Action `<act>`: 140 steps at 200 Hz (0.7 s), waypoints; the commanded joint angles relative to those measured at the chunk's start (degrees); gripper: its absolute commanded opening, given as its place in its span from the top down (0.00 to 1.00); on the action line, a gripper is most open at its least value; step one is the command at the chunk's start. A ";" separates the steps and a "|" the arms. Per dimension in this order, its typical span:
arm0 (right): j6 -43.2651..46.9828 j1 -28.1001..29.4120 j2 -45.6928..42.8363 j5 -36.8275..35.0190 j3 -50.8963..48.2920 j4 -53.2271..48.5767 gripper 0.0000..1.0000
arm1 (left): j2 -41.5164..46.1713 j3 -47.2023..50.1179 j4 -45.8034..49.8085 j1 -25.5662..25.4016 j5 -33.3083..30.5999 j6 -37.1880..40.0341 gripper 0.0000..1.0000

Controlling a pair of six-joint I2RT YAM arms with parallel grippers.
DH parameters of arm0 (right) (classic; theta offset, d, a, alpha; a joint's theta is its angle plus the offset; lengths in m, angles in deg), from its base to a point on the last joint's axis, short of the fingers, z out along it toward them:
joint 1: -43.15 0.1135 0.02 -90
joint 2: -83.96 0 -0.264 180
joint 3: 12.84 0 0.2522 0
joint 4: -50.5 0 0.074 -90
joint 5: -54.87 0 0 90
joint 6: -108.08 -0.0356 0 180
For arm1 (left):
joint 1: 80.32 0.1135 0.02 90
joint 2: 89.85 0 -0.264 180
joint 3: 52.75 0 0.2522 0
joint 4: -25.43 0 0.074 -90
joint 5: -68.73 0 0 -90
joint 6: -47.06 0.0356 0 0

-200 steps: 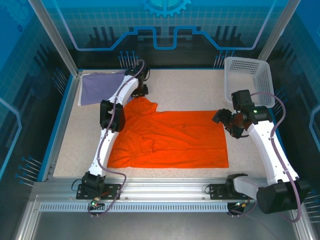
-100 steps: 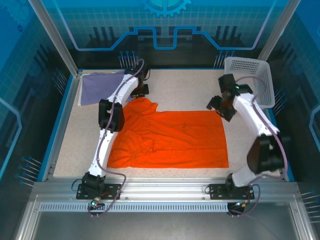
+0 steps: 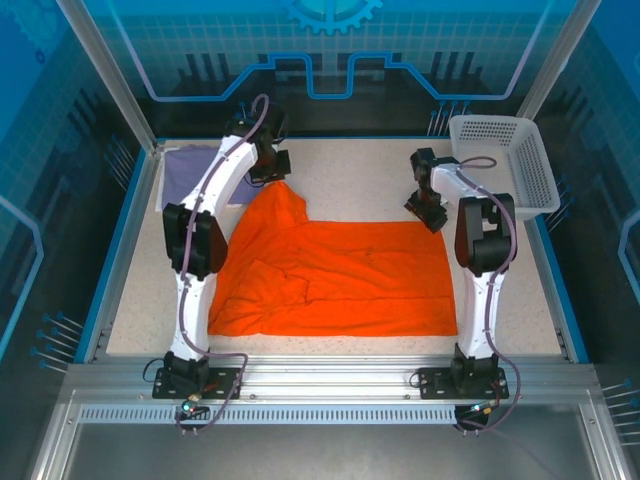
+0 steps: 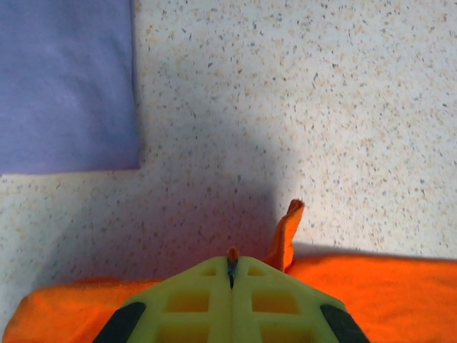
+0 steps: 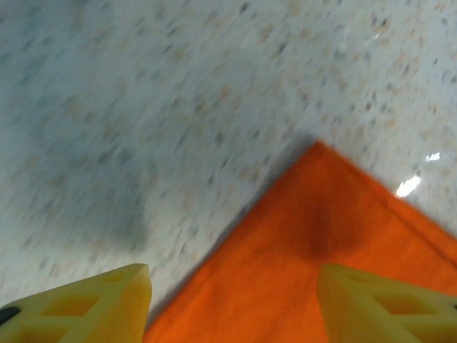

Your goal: Fold and stack the t-shirts

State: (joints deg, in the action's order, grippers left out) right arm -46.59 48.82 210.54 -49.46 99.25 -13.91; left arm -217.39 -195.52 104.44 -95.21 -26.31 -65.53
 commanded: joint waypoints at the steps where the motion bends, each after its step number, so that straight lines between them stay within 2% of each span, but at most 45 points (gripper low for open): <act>1: -3.27 -1.25 0.81 0.62 2.05 1.73 0.38 | 5.08 3.54 0.05 -0.48 2.14 -0.70 1.00; 49: -5.10 -3.00 1.30 -0.13 1.22 0.55 0.42 | 8.75 8.07 -0.83 -1.53 2.27 0.04 1.00; 100: -6.00 -2.12 3.57 -3.73 2.78 -6.44 0.50 | 11.23 8.42 -0.04 -2.46 1.90 0.32 1.00; 118: -6.65 -1.54 4.67 -3.60 3.35 -7.41 0.67 | 12.81 9.43 0.06 -2.94 1.68 0.46 1.00; 140: -6.23 -1.28 6.40 -3.91 6.48 -10.07 0.75 | 15.25 12.40 -0.54 -3.55 1.28 0.56 1.00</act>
State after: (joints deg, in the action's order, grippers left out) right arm -51.74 47.14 213.19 -51.16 103.22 -17.80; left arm -206.86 -185.80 103.74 -97.68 -25.28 -65.46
